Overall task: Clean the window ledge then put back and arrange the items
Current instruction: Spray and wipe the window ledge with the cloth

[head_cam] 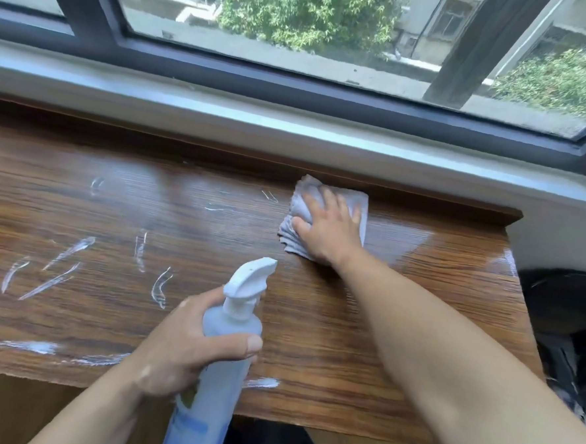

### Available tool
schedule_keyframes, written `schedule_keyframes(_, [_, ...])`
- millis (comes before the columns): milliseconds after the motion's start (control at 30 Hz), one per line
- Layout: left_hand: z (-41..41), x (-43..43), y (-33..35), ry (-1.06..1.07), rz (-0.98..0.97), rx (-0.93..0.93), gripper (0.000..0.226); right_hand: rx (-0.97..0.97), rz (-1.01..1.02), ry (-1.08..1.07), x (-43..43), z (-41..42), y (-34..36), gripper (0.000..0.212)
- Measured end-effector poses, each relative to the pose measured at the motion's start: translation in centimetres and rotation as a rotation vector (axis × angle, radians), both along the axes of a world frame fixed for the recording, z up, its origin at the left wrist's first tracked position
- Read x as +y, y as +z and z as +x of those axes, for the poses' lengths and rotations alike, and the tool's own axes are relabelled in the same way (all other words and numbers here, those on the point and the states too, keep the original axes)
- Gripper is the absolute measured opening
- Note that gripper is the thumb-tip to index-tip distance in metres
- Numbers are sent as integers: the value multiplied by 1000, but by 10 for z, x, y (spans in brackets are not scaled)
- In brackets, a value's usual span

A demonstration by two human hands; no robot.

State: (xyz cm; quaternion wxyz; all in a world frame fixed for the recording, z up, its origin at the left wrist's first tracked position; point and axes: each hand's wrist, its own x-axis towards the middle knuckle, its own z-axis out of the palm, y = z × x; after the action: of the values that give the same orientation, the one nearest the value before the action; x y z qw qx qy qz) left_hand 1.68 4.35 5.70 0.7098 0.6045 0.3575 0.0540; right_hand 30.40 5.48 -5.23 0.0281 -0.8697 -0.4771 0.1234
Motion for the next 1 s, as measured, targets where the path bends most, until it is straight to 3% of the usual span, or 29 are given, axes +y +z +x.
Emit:
schedule_keyframes(267, [13, -9, 6, 90, -93, 20, 76, 45, 50, 146, -7, -6, 0, 62])
schedule_keyframes(500, [-3, -13, 14, -25, -172, 126, 65, -6, 150, 230, -147, -64, -11, 59])
schedule_keyframes(600, [-14, -12, 15, -80, -187, 164, 61, -6, 143, 261, -159, -67, -13, 57])
schedule_keyframes(833, [-44, -14, 7, -287, -147, 224, 56, 32, 44, -55, -74, -27, -3, 58])
schedule_keyframes(1000, [-66, -15, -2, -453, -93, 260, 52, 39, 56, -102, -101, -54, 0, 59])
